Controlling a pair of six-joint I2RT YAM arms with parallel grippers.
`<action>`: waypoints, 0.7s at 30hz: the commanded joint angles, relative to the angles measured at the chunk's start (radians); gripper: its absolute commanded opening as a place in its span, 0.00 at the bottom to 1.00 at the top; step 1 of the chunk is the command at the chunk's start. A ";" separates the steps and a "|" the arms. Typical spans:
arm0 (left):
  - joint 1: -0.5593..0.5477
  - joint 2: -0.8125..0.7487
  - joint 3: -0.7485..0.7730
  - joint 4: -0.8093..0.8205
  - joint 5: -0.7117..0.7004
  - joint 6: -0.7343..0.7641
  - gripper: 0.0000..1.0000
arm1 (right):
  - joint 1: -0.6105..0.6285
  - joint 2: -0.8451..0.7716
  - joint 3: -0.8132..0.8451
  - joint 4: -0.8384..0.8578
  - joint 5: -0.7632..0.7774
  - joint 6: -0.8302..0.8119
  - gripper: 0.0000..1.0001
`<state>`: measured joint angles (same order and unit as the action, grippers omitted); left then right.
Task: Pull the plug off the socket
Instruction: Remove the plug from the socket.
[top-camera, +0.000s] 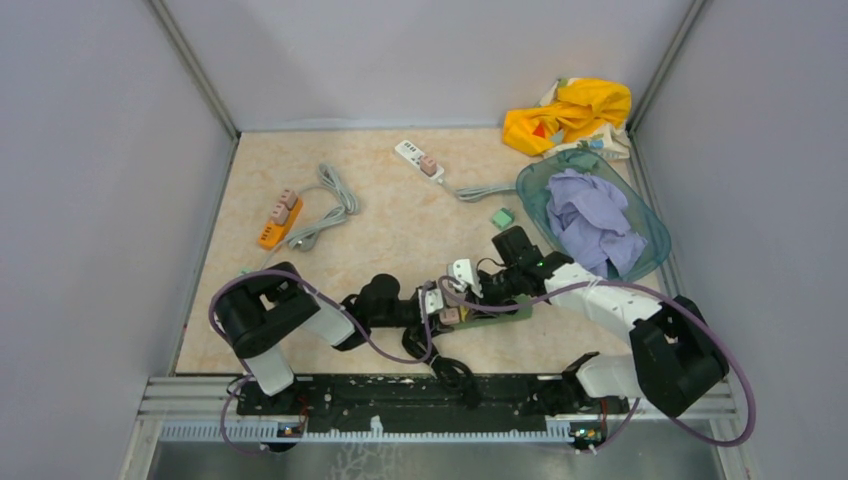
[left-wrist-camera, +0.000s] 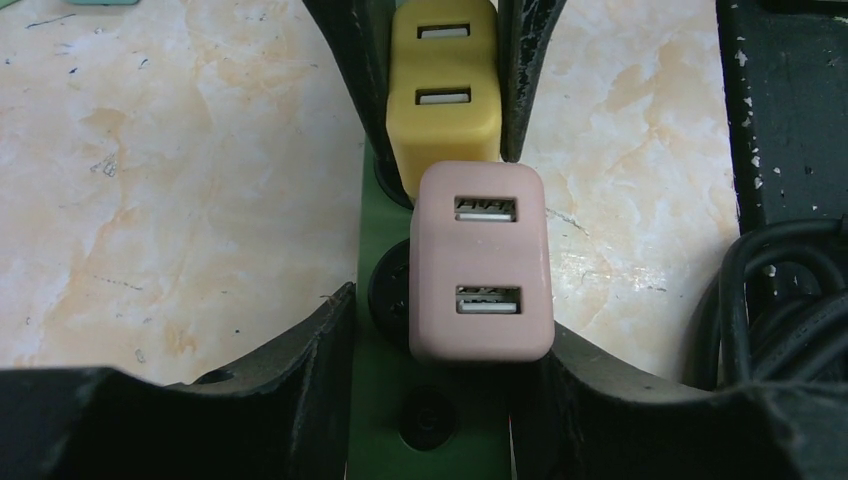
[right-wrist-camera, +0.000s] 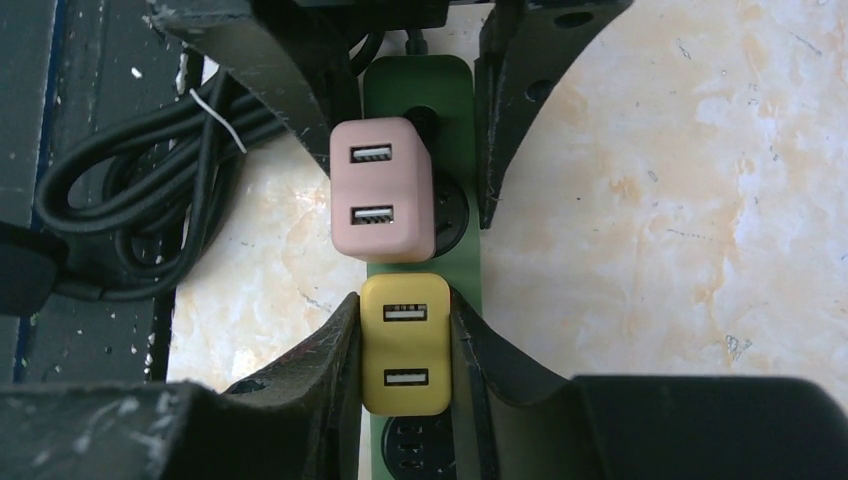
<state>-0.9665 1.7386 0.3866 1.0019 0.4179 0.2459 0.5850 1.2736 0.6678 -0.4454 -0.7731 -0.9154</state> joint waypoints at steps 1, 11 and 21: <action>0.005 0.036 -0.004 -0.092 0.009 -0.014 0.01 | 0.016 -0.019 0.039 0.226 -0.032 0.159 0.00; 0.010 0.038 -0.016 -0.095 0.016 -0.014 0.01 | -0.111 -0.084 0.039 -0.103 -0.129 -0.255 0.00; 0.012 0.030 0.015 -0.135 0.029 -0.028 0.01 | 0.050 -0.018 0.087 0.018 -0.191 -0.029 0.00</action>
<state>-0.9638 1.7447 0.4007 0.9916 0.4412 0.2340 0.5770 1.2510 0.6697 -0.5198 -0.8104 -1.0531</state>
